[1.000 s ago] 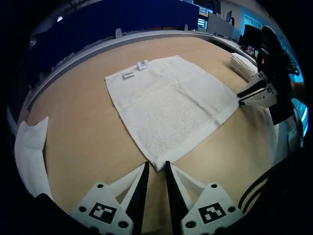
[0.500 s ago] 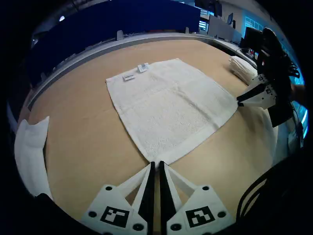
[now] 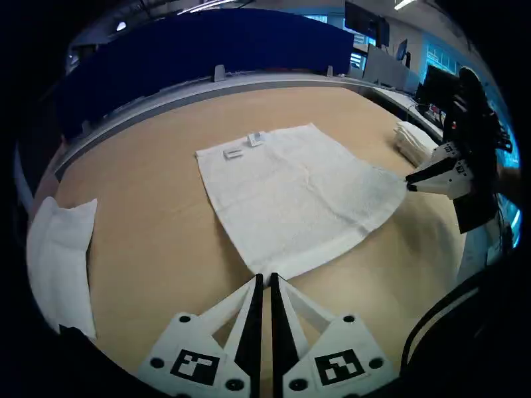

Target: Fold towel

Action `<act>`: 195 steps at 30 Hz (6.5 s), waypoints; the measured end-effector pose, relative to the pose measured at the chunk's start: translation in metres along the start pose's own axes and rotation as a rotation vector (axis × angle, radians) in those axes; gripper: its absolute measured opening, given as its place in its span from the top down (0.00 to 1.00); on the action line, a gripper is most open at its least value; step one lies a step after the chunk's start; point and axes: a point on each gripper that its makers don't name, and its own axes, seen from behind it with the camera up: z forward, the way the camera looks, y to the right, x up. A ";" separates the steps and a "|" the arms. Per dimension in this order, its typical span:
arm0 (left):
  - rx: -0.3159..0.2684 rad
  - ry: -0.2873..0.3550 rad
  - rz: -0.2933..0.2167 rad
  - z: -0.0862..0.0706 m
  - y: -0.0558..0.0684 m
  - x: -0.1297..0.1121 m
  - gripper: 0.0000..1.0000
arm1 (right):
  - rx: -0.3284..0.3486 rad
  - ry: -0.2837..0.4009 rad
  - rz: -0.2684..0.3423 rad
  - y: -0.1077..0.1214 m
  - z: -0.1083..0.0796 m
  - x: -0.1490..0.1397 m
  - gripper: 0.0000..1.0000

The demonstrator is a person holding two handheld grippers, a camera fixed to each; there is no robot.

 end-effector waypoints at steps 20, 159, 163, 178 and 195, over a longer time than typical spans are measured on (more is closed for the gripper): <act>0.020 0.079 -0.069 -0.049 0.000 0.047 0.92 | 0.005 0.149 0.032 0.003 -0.045 0.070 0.85; 0.309 0.052 -0.354 -0.060 -0.057 -0.006 0.03 | 0.074 -0.167 -0.081 0.046 0.056 0.005 0.46; 0.316 0.045 -0.368 -0.067 -0.055 -0.015 0.03 | 0.086 -0.179 -0.091 0.044 0.057 0.002 0.55; 0.329 0.040 -0.400 -0.081 -0.057 -0.032 0.03 | 0.069 -0.182 -0.101 0.051 0.063 0.002 0.96; 0.341 0.067 -0.414 -0.097 -0.062 -0.031 0.03 | 0.043 -0.120 -0.230 0.051 0.049 0.057 0.97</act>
